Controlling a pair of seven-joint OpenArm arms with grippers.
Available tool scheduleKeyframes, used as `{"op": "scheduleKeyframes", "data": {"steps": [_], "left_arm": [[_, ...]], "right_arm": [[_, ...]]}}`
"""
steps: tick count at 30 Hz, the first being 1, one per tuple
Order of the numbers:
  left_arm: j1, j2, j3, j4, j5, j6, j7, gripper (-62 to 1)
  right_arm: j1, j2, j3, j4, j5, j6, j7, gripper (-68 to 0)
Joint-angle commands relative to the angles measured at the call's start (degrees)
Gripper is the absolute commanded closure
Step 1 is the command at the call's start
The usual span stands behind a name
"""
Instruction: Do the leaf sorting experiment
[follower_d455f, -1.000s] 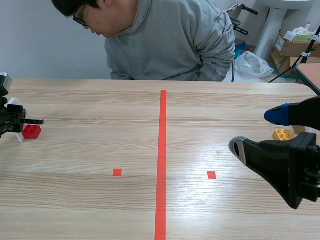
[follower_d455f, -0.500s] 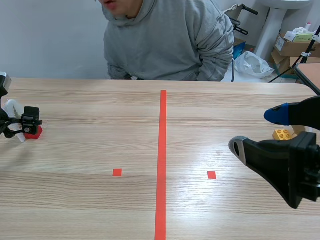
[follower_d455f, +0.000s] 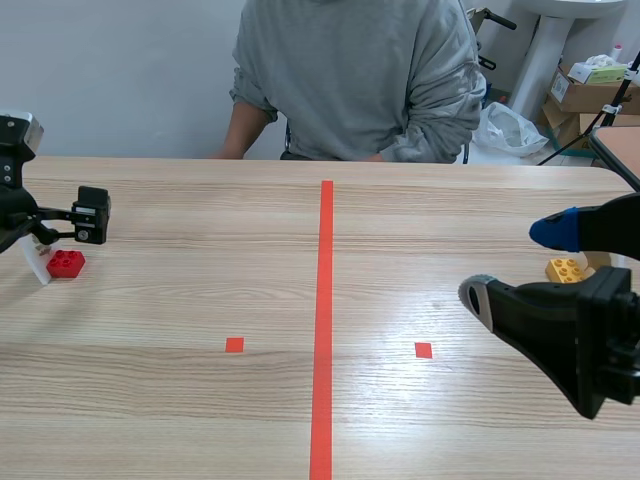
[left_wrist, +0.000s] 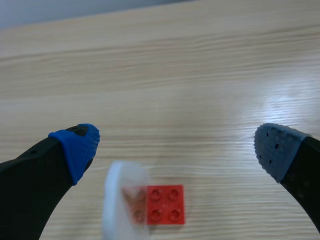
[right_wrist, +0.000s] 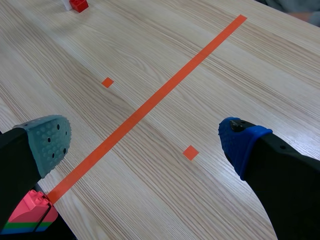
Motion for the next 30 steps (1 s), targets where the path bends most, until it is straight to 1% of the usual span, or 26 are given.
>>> {"op": "scheduleKeyframes", "data": {"steps": [1, 5, 7, 10, 15, 19, 21, 22, 24, 26, 30], "left_arm": [[1.0, -2.6, -0.8, 3.4, -0.7, -0.1, 0.3, -62.3], [5.2, -5.4, -0.8, 11.2, -3.1, -1.9, 1.9, -62.3], [7.9, -6.8, -0.9, 15.5, -3.2, -2.6, 2.4, -62.3], [12.7, -8.9, -0.9, 22.8, -4.4, -4.0, 2.6, -62.3], [21.8, -11.5, -1.0, 36.8, -5.0, -4.1, 2.9, -62.3], [29.0, -12.8, -1.0, 47.7, -6.8, -5.0, 3.8, -62.3], [32.4, -13.2, -1.0, 52.0, -8.4, -5.8, 4.3, -62.3], [34.1, -13.2, -1.2, 53.9, -9.1, -6.5, 4.3, -62.3], [37.6, -13.1, -1.9, 56.8, -11.5, -8.4, 4.3, -62.3], [41.1, -13.1, -3.1, 59.2, -14.0, -10.1, 4.3, -62.3], [47.5, -12.9, -6.7, 63.3, -17.9, -12.9, 4.1, -62.3]], "right_arm": [[0.5, 0.5, 0.3, -0.1, 0.6, 0.5, 0.6, -60.8], [0.5, 0.5, 0.3, -0.1, 0.6, 0.5, 0.6, -60.8], [0.5, 0.5, 0.3, -0.1, 0.6, 0.5, 0.6, -60.8], [0.5, 0.5, 0.3, -0.1, 0.6, 0.5, 0.6, -60.8], [0.5, 0.5, 0.3, -0.1, 0.6, 0.5, 0.6, -60.8], [0.5, 0.5, 0.3, -0.1, -0.3, 0.5, 0.6, -60.8], [0.5, 0.5, 0.3, -0.1, -0.5, 0.5, 0.6, -60.8], [0.5, 0.5, 0.3, -0.1, -0.5, 0.5, 0.7, -60.8], [0.5, 0.5, 0.3, -0.1, -0.5, 0.5, 0.7, -60.8], [0.5, 0.5, 0.3, -0.1, -0.5, 0.5, 0.7, -60.8], [0.5, 0.5, 0.3, -0.1, -0.4, 0.5, 0.7, -60.8]]}}
